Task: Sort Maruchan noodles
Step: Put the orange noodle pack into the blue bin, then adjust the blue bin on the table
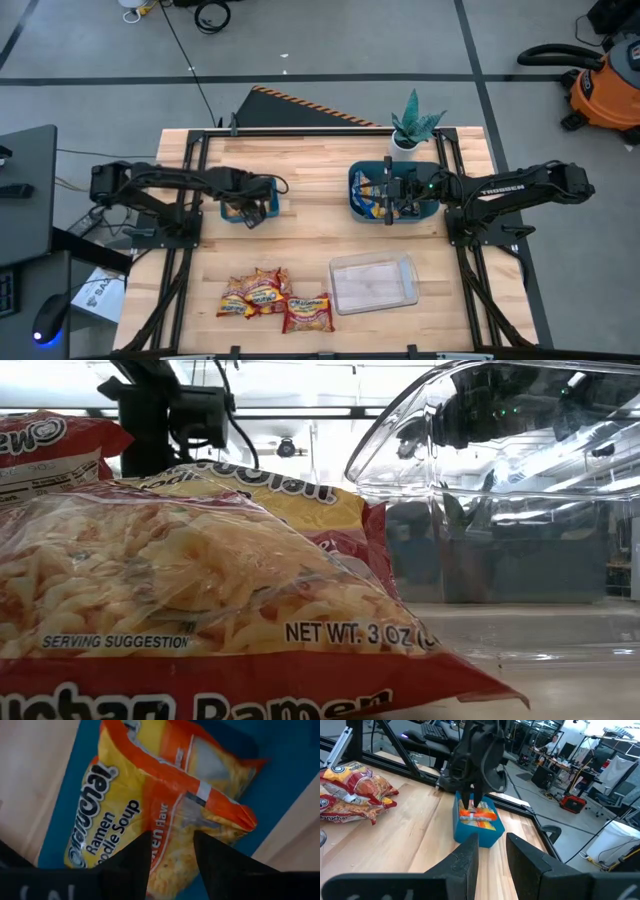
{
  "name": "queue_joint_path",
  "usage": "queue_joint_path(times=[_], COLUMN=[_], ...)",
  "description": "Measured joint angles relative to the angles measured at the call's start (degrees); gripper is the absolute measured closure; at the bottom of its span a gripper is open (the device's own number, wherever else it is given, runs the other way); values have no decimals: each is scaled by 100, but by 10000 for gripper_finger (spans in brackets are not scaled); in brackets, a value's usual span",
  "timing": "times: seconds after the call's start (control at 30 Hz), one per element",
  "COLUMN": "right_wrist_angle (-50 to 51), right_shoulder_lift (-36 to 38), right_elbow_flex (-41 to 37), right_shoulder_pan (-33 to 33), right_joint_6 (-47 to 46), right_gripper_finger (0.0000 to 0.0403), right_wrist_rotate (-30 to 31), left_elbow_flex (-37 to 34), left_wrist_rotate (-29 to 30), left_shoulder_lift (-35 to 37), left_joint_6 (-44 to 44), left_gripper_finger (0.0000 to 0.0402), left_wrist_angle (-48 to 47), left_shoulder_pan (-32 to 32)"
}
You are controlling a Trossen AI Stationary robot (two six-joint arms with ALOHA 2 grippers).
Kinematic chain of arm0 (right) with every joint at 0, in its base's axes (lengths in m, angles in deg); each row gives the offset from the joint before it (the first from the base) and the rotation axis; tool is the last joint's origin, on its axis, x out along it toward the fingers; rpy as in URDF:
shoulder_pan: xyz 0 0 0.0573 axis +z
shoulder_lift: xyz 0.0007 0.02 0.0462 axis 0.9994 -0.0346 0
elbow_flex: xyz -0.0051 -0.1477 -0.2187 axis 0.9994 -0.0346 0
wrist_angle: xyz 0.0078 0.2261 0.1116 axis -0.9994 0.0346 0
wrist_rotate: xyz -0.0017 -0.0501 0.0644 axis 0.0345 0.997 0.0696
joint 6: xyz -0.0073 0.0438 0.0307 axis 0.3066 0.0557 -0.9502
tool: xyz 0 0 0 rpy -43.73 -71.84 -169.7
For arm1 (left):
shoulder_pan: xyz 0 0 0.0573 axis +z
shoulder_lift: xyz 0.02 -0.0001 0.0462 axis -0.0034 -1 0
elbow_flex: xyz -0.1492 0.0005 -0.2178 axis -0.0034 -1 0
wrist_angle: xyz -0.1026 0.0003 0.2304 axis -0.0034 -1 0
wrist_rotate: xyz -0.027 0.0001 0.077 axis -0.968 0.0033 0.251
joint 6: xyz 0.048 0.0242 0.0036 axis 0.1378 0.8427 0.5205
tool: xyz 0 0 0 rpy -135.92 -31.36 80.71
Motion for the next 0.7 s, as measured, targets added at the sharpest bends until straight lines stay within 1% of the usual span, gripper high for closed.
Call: queue_joint_path(times=[0.1, 0.17, 0.23, 0.33, 0.4, 0.53, 0.6, 0.7], right_wrist_angle=[8, 4, 9, 14, 27, 99, 99, 91], right_shoulder_lift=[0, 0, 0, 0, 0, 0, 0, 0], right_elbow_flex=[0, 0, 0, 0, 0, 0, 0, 0], right_shoulder_pan=[0, 0, 0, 0, 0, 0, 0, 0], right_joint_6=[0, 7, 7, 5, 2, -17, -17, -19], right_gripper_finger=[298, 298, 298, 298, 298, 298, 298, 298], right_wrist_rotate=[2, 8, 9, 11, 10, 9, 9, 9], left_elbow_flex=[224, 504, 670, 748, 712, 675, 675, 675], left_wrist_rotate=[-54, -71, -217, -535, -574, -793, -750, -386], left_shoulder_lift=[45, 185, 264, 367, 369, 298, 300, 301], left_joint_6=[28, 70, 76, 35, -48, -86, -81, -81], left_gripper_finger=[247, 247, 247, 247, 247, 247, 247, 247], left_wrist_angle=[-429, -761, -850, -440, -164, -7, -9, -129], left_shoulder_pan=[17, 25, -17, -167, -329, -706, -906, -1175])
